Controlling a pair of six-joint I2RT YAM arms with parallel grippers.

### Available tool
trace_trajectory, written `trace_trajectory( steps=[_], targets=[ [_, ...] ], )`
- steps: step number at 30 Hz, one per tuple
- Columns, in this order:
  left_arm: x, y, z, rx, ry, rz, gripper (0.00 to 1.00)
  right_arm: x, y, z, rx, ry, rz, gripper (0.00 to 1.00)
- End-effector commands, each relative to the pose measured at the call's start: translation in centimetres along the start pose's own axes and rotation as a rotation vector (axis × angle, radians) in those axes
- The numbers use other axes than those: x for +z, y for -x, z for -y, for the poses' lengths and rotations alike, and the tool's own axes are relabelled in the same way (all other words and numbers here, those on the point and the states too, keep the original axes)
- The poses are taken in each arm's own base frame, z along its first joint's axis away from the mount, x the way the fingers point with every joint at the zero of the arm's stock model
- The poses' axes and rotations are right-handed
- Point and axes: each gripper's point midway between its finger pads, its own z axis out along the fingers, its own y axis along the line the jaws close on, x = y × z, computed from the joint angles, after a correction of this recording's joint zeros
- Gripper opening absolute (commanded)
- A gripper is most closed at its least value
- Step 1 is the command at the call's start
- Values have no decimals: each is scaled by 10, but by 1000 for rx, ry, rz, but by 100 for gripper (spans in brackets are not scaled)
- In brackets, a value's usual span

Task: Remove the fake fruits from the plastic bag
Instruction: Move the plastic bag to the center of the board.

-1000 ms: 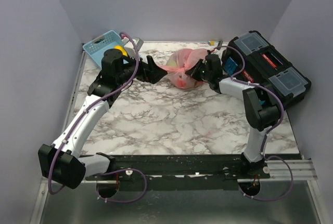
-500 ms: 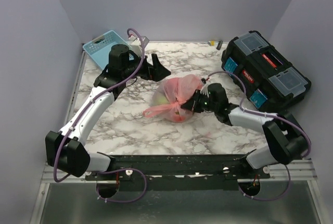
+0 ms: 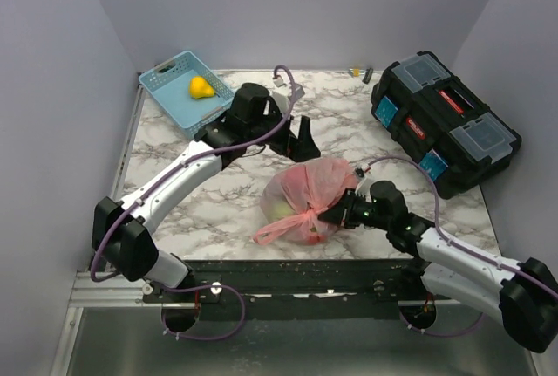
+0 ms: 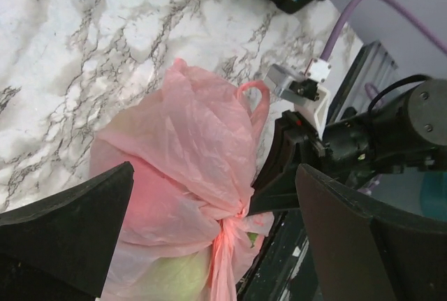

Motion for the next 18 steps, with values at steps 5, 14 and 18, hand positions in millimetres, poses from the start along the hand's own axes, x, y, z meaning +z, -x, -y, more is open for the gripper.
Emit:
trace_trajectory(
  steps=[5, 14, 18],
  targets=[
    [25, -38, 9, 153, 149, -145, 90, -30, 9, 17, -59, -182, 41, 26],
    [49, -76, 6, 178, 231, -278, 68, -29, 16, 6, -69, -154, 51, 43],
    [60, -93, 9, 206, 262, -317, 65, -26, 20, 4, -76, -148, 52, 49]
  ],
)
